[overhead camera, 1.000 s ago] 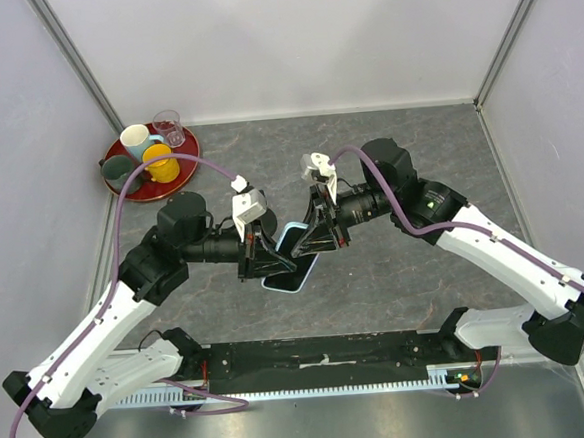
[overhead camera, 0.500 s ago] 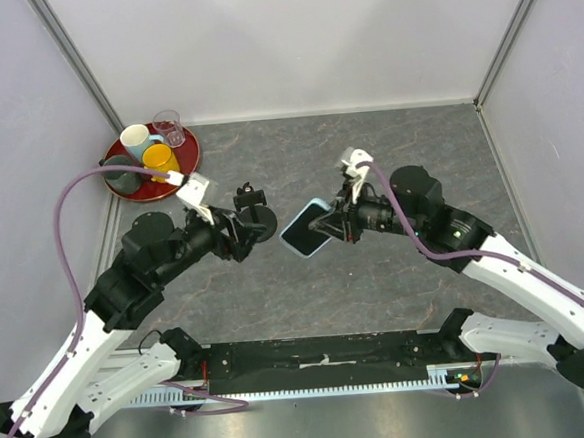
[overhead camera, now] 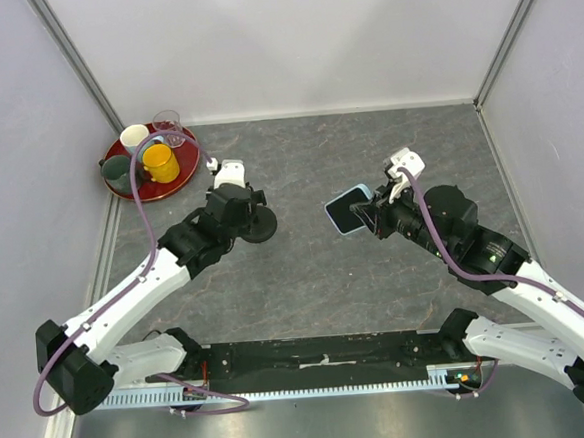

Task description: Place the phone on the phone stand

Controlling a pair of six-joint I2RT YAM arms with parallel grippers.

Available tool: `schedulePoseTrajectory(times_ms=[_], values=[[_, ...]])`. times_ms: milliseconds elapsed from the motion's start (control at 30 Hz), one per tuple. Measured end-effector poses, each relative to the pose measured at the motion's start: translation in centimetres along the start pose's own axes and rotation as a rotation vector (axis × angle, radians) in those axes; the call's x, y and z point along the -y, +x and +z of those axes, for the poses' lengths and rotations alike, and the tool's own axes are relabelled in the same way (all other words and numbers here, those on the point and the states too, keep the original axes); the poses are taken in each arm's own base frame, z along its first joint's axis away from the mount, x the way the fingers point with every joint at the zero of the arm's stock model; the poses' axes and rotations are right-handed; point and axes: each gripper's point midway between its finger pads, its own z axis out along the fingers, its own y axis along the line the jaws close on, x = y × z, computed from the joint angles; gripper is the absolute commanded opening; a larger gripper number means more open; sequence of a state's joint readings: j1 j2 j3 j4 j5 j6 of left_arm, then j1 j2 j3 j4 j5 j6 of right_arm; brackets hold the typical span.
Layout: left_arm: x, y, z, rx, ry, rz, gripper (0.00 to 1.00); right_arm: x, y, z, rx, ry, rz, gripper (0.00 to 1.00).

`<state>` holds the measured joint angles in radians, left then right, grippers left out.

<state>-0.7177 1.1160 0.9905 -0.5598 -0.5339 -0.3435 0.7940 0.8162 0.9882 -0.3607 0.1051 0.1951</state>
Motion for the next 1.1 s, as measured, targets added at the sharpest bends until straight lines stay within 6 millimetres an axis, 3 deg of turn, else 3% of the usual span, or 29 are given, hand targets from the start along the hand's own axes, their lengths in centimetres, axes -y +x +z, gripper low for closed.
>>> schedulePoseTrajectory(times_ms=[167, 467, 667, 900, 1100], values=[[-0.2, -0.2, 1.4, 0.012, -0.054, 0.001, 0.45, 0.2, 1.2, 0.0, -0.033, 0.005, -0.005, 0.0], [-0.2, -1.0, 2.6, 0.04, -0.08, -0.023, 0.39, 0.2, 1.7, -0.2, -0.041, 0.0, -0.013, 0.0], [-0.2, -1.6, 3.3, 0.062, -0.088, -0.042, 0.29, 0.1, 2.0, -0.4, -0.044, -0.014, -0.015, 0.0], [-0.7, -1.5, 4.1, 0.056, -0.118, -0.044, 0.03, 0.1, 1.8, -0.7, -0.034, -0.016, -0.019, 0.0], [-0.2, -1.8, 4.2, 0.057, -0.075, -0.024, 0.02, 0.1, 2.1, -0.5, -0.042, -0.014, -0.019, 0.0]])
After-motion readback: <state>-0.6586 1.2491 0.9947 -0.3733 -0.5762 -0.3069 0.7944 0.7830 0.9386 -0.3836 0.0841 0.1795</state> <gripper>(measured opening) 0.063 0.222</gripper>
